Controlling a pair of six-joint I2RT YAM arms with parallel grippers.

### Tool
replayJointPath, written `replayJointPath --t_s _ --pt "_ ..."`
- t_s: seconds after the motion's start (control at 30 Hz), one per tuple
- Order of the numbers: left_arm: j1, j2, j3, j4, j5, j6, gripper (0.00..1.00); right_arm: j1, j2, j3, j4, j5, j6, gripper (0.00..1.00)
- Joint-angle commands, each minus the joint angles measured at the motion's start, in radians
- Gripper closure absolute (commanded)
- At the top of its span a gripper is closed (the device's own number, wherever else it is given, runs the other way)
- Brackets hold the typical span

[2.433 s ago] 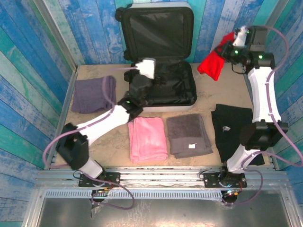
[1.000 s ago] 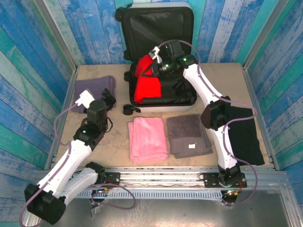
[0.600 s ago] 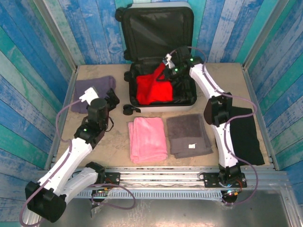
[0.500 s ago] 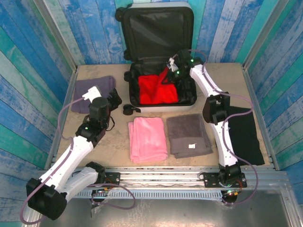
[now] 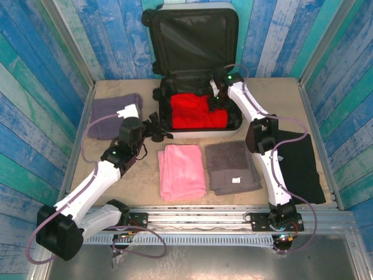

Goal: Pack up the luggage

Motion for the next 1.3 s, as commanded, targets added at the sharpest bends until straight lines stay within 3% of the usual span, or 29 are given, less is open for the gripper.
replayJointPath --t_s 0.0,0.1,0.13,0.33,0.47,0.57,0.87,1.03,1.27 --pt "-0.018 0.038 0.048 0.017 -0.023 0.053 0.02 -0.007 -0.124 -0.013 -0.042 0.228 0.004 0.23" --pt "-0.023 0.073 0.070 0.018 -0.020 0.065 0.00 -0.012 -0.161 -0.009 -0.055 0.305 0.000 0.17" --pt "-0.024 0.089 0.081 0.017 -0.015 0.072 0.01 -0.015 -0.170 -0.007 -0.061 0.313 -0.006 0.09" --pt "-0.033 0.223 0.193 -0.031 0.013 0.127 0.11 -0.045 -0.281 -0.053 -0.083 0.270 0.011 0.13" --pt "-0.050 0.302 0.239 -0.011 0.034 0.164 0.11 -0.100 -0.420 -0.163 -0.075 0.182 0.021 0.17" --pt "-0.068 0.320 0.247 0.017 0.050 0.188 0.11 -0.171 -0.542 -0.307 -0.067 0.136 0.046 0.18" --pt "-0.100 0.275 0.186 0.089 0.122 0.196 0.09 -0.404 -0.928 -1.009 0.099 0.007 0.111 0.13" --pt "-0.103 0.169 0.114 0.180 0.179 0.133 0.08 -0.416 -0.945 -1.244 0.207 -0.034 0.125 0.17" --pt "-0.103 0.134 0.107 0.127 0.192 0.098 0.08 -0.415 -0.820 -1.287 0.317 -0.082 0.136 0.38"
